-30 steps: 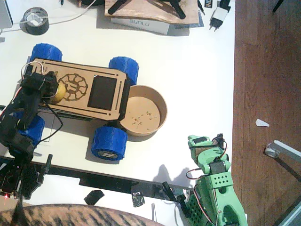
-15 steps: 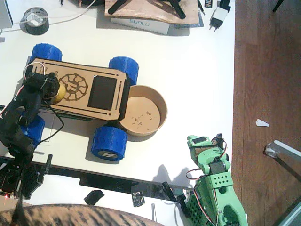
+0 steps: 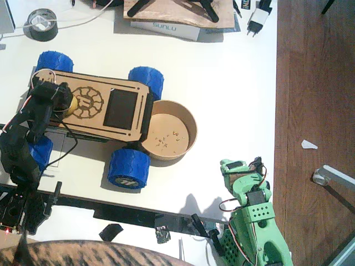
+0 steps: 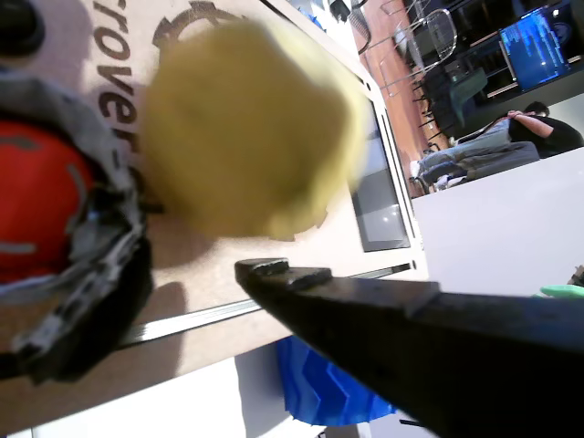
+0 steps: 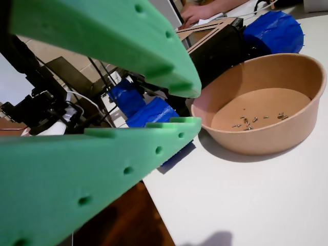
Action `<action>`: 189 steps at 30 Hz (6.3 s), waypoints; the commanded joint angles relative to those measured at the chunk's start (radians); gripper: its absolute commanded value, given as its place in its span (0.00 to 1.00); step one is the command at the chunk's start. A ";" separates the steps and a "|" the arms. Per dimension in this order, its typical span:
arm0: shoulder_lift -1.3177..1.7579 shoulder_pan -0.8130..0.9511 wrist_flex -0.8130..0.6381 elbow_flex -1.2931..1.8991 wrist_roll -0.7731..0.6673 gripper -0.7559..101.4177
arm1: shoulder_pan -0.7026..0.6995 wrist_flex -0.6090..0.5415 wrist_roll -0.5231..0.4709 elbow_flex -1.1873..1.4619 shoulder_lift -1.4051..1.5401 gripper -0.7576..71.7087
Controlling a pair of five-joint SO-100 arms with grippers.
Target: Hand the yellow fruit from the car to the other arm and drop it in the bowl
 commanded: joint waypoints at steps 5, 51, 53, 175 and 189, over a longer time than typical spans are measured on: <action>0.002 0.008 0.003 -0.055 0.014 0.46 | -0.005 -0.009 0.002 -0.003 0.005 0.01; 0.244 0.051 0.098 -0.052 0.002 0.01 | -0.009 -0.011 -0.017 -0.012 0.005 0.01; 0.301 0.051 0.137 -0.044 0.000 0.01 | -0.009 -0.009 -0.025 -0.020 0.005 0.01; 1.170 1.239 -0.609 0.825 -1.184 0.01 | -0.891 -0.796 -0.643 -0.426 -0.764 0.56; 1.170 1.239 -0.609 0.825 -1.184 0.01 | -0.933 -0.825 -0.607 -0.413 -0.824 0.56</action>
